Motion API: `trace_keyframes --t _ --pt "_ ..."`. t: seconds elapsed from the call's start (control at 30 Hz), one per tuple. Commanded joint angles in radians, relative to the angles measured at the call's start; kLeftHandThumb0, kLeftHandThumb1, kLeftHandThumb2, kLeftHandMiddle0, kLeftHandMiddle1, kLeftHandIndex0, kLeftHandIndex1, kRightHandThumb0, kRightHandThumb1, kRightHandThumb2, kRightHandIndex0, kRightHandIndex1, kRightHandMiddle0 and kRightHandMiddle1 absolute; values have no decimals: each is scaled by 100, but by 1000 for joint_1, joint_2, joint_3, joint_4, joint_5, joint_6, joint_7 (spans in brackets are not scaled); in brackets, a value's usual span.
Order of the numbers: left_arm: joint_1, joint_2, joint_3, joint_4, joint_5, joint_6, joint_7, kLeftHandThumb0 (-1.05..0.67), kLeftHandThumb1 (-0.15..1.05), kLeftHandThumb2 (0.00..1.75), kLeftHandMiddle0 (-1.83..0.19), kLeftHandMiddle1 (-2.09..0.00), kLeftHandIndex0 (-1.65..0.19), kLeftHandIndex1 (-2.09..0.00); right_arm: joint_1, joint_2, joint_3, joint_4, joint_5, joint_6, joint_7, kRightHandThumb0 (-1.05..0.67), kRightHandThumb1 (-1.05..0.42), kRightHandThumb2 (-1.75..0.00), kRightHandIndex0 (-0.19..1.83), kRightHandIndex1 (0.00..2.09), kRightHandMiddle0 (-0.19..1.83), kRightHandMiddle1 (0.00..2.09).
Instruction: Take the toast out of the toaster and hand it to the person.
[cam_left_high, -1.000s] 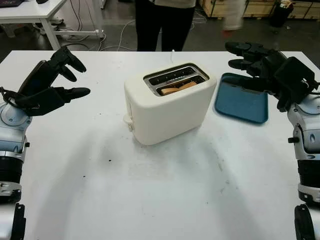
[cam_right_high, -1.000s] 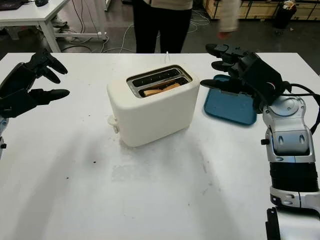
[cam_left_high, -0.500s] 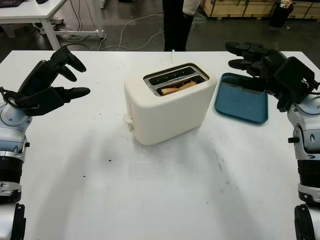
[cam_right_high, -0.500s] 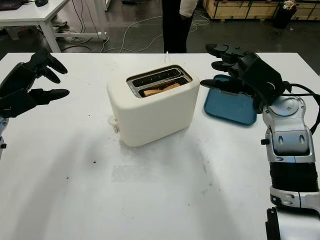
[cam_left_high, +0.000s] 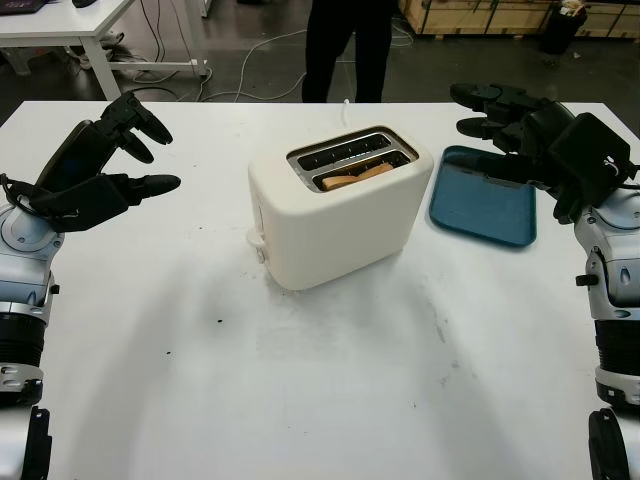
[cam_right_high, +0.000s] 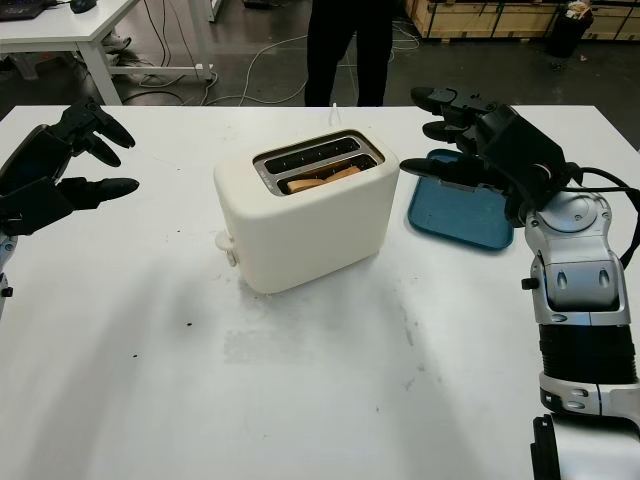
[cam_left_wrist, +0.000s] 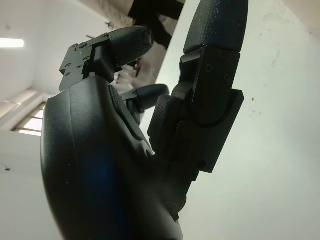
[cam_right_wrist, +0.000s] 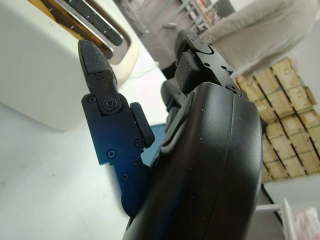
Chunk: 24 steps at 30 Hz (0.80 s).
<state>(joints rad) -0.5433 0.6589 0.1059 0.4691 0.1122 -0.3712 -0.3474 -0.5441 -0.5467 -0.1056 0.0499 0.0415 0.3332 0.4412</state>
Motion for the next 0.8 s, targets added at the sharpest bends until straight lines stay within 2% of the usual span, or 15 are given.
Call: trace_keyframes --t 0.0,0.5,0.77 --pt "-15 1 -1 7 -3 -16 4 -105 92 26 -8 -175 -2 -169 -9 4 3 -12 2 0 -7 -43 -76 0 3 74 40 1" --pt "-18 0 -2 10 -5 -23 3 -105 92 27 -8 -174 -2 -168 -13 5 0 -15 1 7 -6 -42 -76 0 2 75 40 1" --pt "-17 3 -1 -3 -6 5 -2 -105 92 26 -9 -174 -2 -168 -21 9 -1 -13 9 15 -5 -42 -76 0 1 75 40 1"
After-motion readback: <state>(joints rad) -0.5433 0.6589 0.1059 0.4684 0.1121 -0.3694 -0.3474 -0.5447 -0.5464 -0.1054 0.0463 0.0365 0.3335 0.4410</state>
